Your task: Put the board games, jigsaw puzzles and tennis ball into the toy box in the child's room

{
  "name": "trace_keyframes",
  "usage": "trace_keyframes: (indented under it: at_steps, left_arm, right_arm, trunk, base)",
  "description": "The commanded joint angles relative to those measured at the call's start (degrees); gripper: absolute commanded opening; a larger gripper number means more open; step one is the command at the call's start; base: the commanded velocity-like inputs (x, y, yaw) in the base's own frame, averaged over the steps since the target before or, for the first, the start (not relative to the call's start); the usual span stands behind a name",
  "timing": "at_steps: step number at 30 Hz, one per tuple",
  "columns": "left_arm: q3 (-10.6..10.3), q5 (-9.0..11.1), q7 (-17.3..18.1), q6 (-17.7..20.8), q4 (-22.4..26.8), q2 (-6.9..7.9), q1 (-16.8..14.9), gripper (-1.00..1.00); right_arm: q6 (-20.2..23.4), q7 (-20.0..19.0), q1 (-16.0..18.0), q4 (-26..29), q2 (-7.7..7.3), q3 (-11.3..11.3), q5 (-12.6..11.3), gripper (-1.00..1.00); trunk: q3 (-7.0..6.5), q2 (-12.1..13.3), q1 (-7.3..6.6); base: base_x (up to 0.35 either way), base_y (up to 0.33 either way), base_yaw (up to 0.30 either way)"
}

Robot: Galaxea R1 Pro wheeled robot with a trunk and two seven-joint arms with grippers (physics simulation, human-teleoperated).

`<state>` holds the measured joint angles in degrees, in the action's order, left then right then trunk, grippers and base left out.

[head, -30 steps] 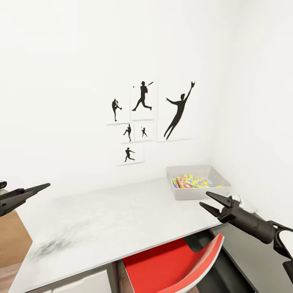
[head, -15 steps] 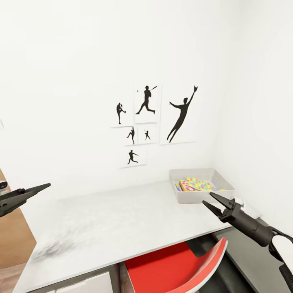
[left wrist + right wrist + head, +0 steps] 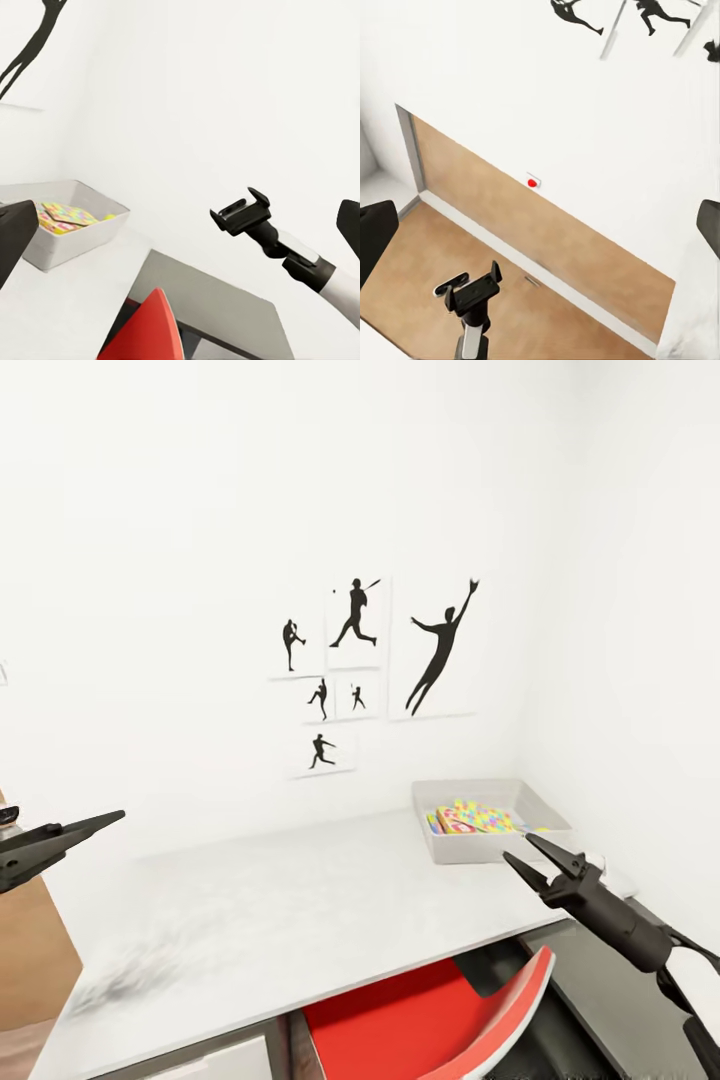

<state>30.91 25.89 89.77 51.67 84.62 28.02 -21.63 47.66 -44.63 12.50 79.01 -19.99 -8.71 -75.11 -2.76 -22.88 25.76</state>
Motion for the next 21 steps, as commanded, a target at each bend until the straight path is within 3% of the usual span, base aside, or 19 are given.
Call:
trace_keyframes:
  at_steps: [1, 9, 21]
  left_arm:
    - [0.0, -0.1, 0.2, 0.6, 0.0, 0.02, 0.0, 1.00]
    - [0.0, -0.1, 0.2, 0.6, 0.0, -0.03, 0.0, 1.00]
    - [0.0, -0.1, 0.2, 0.6, 0.0, -0.07, 0.0, 1.00]
  right_arm:
    - [0.1, -0.1, 0.0, -0.3, 0.02, 0.0, -0.1, 1.00]
    - [-2.5, 0.4, 0.1, -1.4, 0.04, 0.1, 0.0, 1.00]
    - [-2.7, 0.5, 0.0, -1.5, 0.04, 0.1, -0.1, 1.00]
  trunk:
    - [0.00, 0.0, 0.02]
    - [-0.19, 0.0, 0.02]
    - [-0.46, 0.0, 0.02]
  base:
    - [0.000, 0.000, -0.255]
    - [0.000, 0.000, -0.272]
    - [-0.009, 0.000, -0.277]
